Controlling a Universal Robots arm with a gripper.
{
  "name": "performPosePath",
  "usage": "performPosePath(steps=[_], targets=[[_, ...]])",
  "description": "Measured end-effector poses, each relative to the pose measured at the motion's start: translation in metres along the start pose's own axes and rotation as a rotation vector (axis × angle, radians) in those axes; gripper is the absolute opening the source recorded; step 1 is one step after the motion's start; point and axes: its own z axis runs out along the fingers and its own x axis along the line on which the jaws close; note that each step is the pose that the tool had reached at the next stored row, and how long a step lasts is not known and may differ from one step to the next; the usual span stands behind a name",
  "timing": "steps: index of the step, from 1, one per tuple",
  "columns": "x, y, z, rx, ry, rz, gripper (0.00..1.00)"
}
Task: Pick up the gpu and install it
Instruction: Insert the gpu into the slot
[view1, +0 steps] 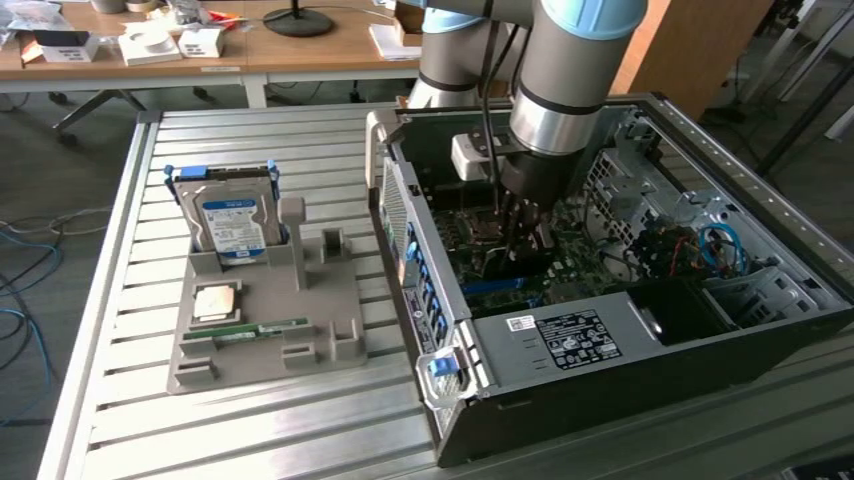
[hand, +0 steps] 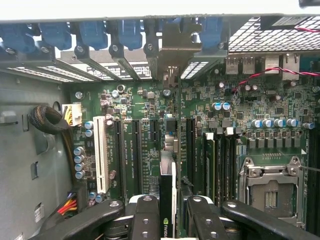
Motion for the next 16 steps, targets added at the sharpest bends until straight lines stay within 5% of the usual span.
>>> performPosePath(steps=[4, 16], targets=[[0.0000, -0.0001, 0.0001, -0.0039, 0.0002, 0.000, 0.26], [0.0000, -0.0002, 0.0001, -0.0032, 0.0000, -0.004, 0.26]])
